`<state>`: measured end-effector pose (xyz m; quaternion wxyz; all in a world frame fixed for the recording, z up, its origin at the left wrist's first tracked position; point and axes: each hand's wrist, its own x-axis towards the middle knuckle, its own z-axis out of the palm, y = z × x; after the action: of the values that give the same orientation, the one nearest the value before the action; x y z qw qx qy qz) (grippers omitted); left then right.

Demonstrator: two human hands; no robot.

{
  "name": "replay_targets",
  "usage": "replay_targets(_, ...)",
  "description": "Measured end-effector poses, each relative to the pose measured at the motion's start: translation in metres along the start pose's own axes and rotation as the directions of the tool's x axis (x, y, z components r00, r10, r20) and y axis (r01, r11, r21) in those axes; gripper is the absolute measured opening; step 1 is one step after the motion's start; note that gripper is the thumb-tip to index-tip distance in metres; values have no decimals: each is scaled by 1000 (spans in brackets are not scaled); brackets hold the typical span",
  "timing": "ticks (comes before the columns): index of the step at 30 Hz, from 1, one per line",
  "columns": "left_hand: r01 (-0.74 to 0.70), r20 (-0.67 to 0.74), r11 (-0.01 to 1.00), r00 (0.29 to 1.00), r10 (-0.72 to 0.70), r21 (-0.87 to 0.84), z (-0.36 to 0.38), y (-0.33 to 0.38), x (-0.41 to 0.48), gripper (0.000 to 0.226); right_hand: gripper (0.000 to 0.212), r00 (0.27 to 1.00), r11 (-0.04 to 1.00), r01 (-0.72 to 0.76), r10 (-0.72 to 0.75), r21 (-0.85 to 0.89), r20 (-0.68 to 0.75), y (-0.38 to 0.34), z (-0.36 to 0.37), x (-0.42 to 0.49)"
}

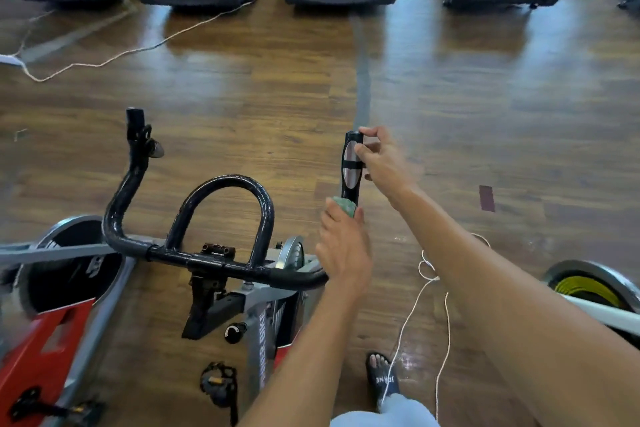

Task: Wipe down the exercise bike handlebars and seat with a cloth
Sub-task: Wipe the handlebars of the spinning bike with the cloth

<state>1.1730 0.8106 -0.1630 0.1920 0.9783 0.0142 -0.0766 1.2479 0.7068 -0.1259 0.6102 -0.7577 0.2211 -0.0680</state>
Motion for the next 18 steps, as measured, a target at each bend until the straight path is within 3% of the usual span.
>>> replay_targets(8, -76, -114, 974, 988, 102, 213, 8, -14, -24, 65, 19, 994, 997, 47, -40, -66, 106, 2, -13, 10)
replay_targets(13, 32, -40, 995, 999, -36, -92, -1, 8, 14, 57, 18, 991, 996, 62, -52, -70, 125, -3, -17, 9)
replay_targets(16, -46, -201, 943, 979, -22, -328, -11, 12, 22, 62, 17, 981, 990, 64, -39, -129, 190, -6, -22, 9)
replay_targets(18, -172, -346, 924, 937, 47, -341, -17, 21, 29, 68, 17, 970, 978, 67, -18, -200, 241, -15, -28, 12)
